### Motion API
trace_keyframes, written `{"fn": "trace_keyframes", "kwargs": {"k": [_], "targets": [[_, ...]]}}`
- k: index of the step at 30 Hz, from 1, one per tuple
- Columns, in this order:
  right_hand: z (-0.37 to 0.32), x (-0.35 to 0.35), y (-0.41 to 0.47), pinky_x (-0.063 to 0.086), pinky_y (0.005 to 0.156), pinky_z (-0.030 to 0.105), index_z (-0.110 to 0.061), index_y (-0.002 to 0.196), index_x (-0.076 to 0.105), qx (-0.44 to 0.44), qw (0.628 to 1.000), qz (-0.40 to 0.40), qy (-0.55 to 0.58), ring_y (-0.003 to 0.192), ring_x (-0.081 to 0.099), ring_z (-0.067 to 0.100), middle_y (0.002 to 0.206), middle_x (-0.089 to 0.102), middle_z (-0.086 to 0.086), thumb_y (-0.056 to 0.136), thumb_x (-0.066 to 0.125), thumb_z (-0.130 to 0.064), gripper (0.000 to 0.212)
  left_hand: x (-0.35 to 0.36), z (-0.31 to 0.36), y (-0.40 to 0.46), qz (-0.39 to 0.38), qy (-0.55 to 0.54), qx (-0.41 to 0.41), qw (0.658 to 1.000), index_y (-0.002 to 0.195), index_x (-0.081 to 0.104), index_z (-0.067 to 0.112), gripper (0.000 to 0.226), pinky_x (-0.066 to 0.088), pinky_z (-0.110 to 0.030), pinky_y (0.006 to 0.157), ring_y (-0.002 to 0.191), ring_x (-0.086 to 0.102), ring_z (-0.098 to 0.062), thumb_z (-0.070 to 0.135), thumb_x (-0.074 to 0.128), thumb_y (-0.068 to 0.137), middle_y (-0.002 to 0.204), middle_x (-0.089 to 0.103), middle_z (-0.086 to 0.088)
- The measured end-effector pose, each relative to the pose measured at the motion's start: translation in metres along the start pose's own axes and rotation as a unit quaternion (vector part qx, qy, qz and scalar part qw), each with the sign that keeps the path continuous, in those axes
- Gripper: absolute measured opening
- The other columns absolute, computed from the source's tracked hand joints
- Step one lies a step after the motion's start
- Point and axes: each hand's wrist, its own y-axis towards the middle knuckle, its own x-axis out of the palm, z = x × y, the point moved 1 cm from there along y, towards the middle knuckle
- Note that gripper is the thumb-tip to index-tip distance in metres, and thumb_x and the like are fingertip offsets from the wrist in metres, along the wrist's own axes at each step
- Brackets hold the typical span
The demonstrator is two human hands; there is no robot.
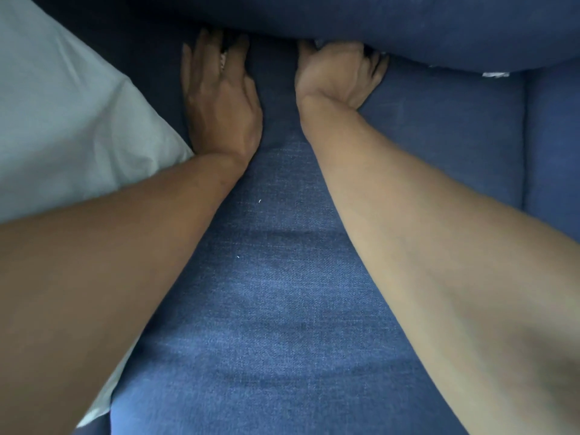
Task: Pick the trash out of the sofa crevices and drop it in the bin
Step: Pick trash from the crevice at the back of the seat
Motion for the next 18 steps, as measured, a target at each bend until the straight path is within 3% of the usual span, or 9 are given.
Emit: {"fn": "trace_keyframes", "kwargs": {"k": [4, 6, 10, 12, 15, 18], "targets": [[0.01, 0.001, -0.013, 0.033, 0.112, 0.035, -0.015, 0.088, 0.073, -0.054, 0.984, 0.114, 0.129, 0.103, 0.061, 0.023, 0.096, 0.075, 0.004, 0.091, 0.059, -0.03, 0.021, -0.001, 0.0, 0.001, -0.003, -0.01, -0.011, 1.0, 0.138, 0.049, 0.014, 0.052, 0.011, -0.039, 0.122, 0.141, 0.033, -0.024, 0.017, 0.025, 0.092, 0.146, 0.045, -0.012], [0.023, -0.003, -0.025, 0.042, 0.105, 0.038, -0.01, 0.083, 0.073, -0.106, 0.972, 0.12, 0.172, 0.094, 0.061, 0.025, 0.086, 0.075, 0.007, 0.092, 0.059, -0.021, 0.02, -0.004, 0.0, 0.003, 0.002, -0.029, -0.02, 0.999, 0.136, 0.05, 0.013, 0.047, 0.012, -0.038, 0.122, 0.139, 0.036, -0.023, 0.014, 0.027, 0.095, 0.144, 0.048, -0.01], [0.055, -0.015, -0.038, 0.034, 0.113, 0.033, -0.008, 0.115, 0.067, -0.177, 0.964, 0.062, 0.189, 0.117, 0.06, 0.02, 0.118, 0.071, 0.008, 0.096, 0.048, -0.004, 0.027, -0.021, 0.006, 0.004, 0.006, -0.1, -0.021, 0.995, 0.124, 0.059, 0.011, 0.041, 0.035, -0.039, 0.108, 0.119, 0.052, -0.029, 0.01, 0.033, 0.093, 0.125, 0.06, -0.014], [0.069, -0.026, -0.037, 0.039, 0.108, 0.027, -0.008, 0.122, 0.062, -0.178, 0.963, 0.065, 0.191, 0.108, 0.064, 0.021, 0.107, 0.072, 0.006, 0.093, 0.044, 0.005, 0.037, -0.027, 0.012, 0.002, -0.006, -0.117, -0.008, 0.993, 0.122, 0.061, 0.011, 0.039, 0.042, -0.034, 0.095, 0.111, 0.056, -0.027, 0.011, 0.034, 0.094, 0.121, 0.062, -0.012], [0.092, -0.045, -0.018, 0.038, 0.097, 0.012, -0.01, 0.124, 0.061, -0.15, 0.973, 0.088, 0.151, 0.102, 0.063, 0.023, 0.093, 0.065, 0.0, 0.084, 0.039, 0.011, 0.05, -0.03, 0.037, 0.002, -0.037, -0.139, 0.042, 0.989, 0.121, 0.062, 0.011, 0.036, 0.046, -0.033, 0.091, 0.107, 0.059, -0.024, 0.012, 0.036, 0.096, 0.119, 0.064, -0.011], [0.122, -0.055, 0.005, 0.033, 0.113, 0.024, -0.009, 0.126, 0.059, -0.124, 0.982, 0.106, 0.098, 0.118, 0.058, 0.024, 0.12, 0.067, 0.01, 0.083, 0.038, 0.014, 0.054, -0.018, 0.071, 0.007, -0.085, -0.105, 0.088, 0.987, 0.122, 0.061, 0.011, 0.035, 0.048, -0.042, 0.086, 0.104, 0.059, -0.032, 0.012, 0.035, 0.098, 0.117, 0.064, -0.015]]}}
